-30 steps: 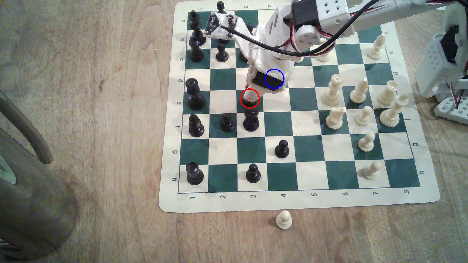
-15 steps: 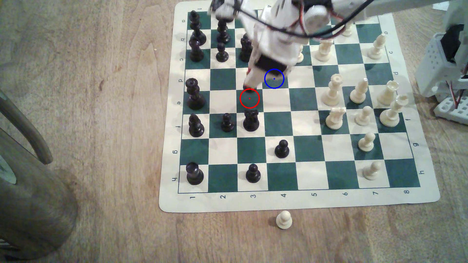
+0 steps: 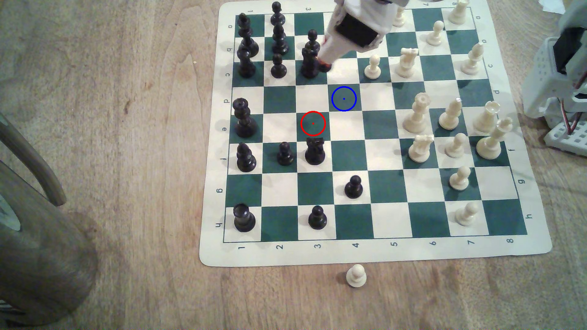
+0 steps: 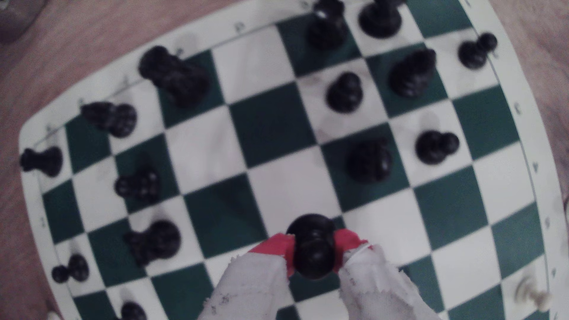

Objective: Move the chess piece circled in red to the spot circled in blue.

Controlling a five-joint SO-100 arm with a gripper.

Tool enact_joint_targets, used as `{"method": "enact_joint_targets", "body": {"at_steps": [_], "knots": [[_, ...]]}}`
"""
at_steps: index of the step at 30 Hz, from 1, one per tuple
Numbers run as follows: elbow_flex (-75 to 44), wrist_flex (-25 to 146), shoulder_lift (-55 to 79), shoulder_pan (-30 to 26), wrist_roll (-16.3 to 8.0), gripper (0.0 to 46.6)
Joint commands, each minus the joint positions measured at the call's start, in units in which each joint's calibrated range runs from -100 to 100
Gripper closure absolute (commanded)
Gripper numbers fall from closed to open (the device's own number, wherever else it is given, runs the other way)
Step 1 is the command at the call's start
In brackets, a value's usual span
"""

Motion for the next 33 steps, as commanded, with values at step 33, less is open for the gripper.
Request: {"method": "enact_joint_targets", "body": {"at_steps": [33], "knots": [[7.9, -7.8, 5.7, -0.9, 0.4, 46.4]]}}
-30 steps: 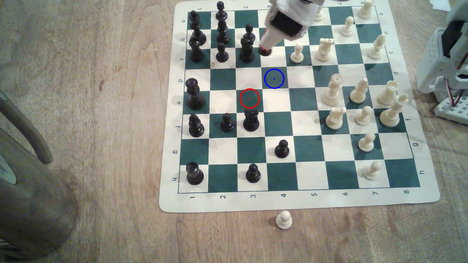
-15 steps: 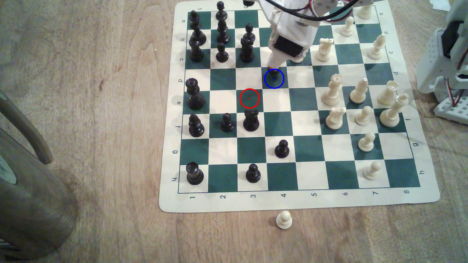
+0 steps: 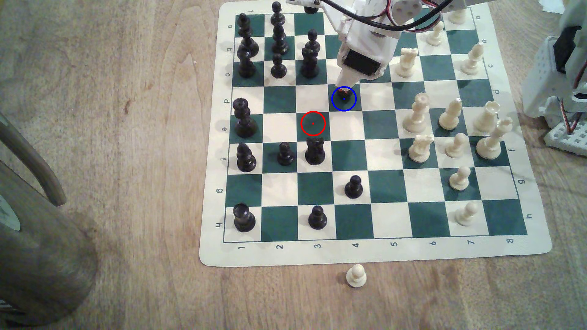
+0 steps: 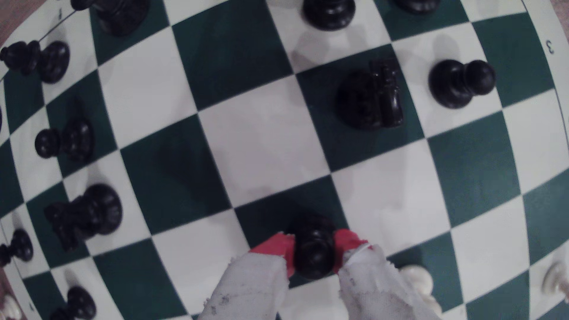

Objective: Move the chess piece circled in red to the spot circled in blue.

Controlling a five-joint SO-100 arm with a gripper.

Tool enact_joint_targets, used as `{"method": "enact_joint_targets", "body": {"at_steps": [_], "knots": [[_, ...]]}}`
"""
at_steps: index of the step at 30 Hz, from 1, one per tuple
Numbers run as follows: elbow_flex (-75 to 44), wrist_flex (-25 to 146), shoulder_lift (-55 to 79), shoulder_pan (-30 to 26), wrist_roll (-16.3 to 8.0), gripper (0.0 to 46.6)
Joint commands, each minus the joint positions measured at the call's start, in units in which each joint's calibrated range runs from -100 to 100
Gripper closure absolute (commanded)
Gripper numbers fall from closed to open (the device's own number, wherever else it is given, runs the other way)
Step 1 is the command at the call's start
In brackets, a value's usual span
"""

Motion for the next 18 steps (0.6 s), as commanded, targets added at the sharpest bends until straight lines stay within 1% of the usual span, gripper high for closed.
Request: {"method": "enact_joint_targets", "body": {"at_steps": [1, 6, 15, 16, 17, 18], "knots": [[-0.7, -1.2, -0.5, -0.7, -0.3, 46.4], [-0.7, -1.3, 0.1, -1.7, -0.5, 46.4], [-0.7, -1.4, 0.3, -0.9, -0.2, 46.4], [-0.6, -1.4, 0.3, -0.9, -0.1, 45.4], [-0.6, -1.4, 0.3, -0.9, -0.1, 42.7], [-0.6, -1.4, 0.3, -0.9, -0.1, 38.3]]}}
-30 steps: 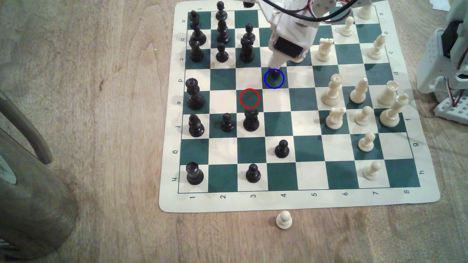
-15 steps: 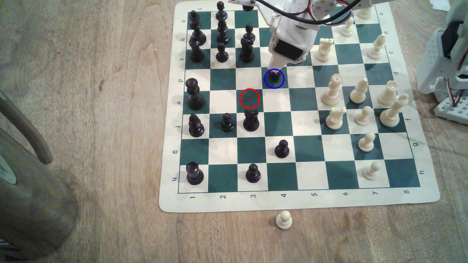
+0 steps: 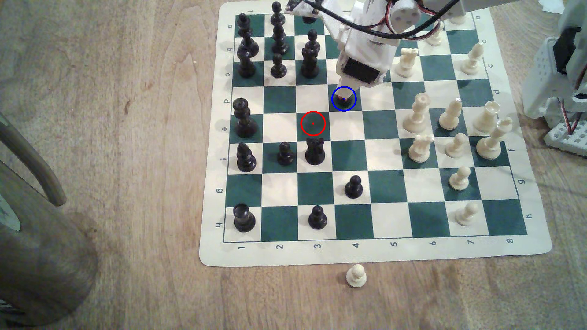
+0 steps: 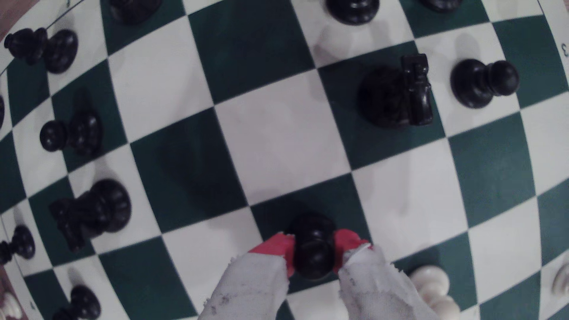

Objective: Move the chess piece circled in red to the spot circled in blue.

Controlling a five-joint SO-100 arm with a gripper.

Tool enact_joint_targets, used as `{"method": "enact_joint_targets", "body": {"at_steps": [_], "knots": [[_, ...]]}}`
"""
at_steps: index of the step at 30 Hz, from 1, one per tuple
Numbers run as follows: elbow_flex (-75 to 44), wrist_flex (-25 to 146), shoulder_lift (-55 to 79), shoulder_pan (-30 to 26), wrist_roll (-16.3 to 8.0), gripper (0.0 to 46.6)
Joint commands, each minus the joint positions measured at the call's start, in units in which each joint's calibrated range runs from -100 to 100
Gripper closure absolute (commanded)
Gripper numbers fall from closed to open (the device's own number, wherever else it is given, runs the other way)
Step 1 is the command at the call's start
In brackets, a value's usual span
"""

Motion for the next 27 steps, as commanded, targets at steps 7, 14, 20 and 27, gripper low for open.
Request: {"method": "enact_joint_targets", "body": {"at_steps": [7, 14, 20, 27], "knots": [[-0.1, -0.9, -1.4, 0.9, 0.8, 25.0], [1.6, -1.1, -3.7, 2.1, 1.4, 25.0], [10.0, -0.9, -16.5, 1.3, 1.4, 30.1], [21.9, -0.1, -34.1, -2.4, 0.9, 28.7]]}}
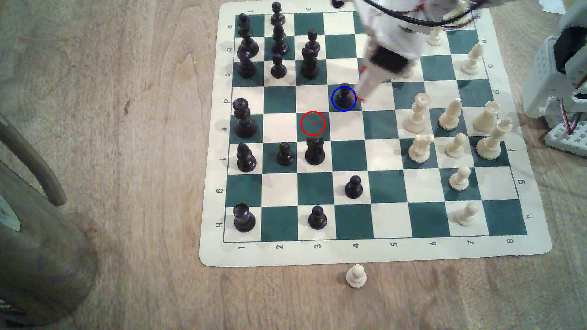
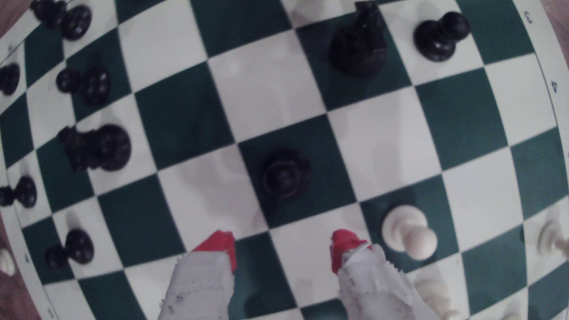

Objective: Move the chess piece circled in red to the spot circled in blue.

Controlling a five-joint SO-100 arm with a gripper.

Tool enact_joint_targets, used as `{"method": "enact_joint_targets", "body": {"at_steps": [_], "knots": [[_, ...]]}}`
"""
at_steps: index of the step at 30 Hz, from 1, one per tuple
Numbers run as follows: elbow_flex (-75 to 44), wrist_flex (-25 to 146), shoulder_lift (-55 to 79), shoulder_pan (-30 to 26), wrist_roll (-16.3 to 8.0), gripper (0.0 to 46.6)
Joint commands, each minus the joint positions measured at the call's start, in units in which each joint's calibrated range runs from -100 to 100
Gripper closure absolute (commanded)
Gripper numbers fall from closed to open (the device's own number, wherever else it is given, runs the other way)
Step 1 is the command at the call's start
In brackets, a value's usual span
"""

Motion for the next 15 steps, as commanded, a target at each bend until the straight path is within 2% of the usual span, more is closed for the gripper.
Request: {"method": "enact_joint_targets", "body": {"at_steps": [1, 6, 15], "knots": [[8.7, 1.9, -21.8, -4.9, -0.9, 27.9], [14.2, 6.0, -37.6, -8.9, -1.8, 28.6], [25.3, 6.5, -58.3, -9.4, -1.8, 30.1]]}}
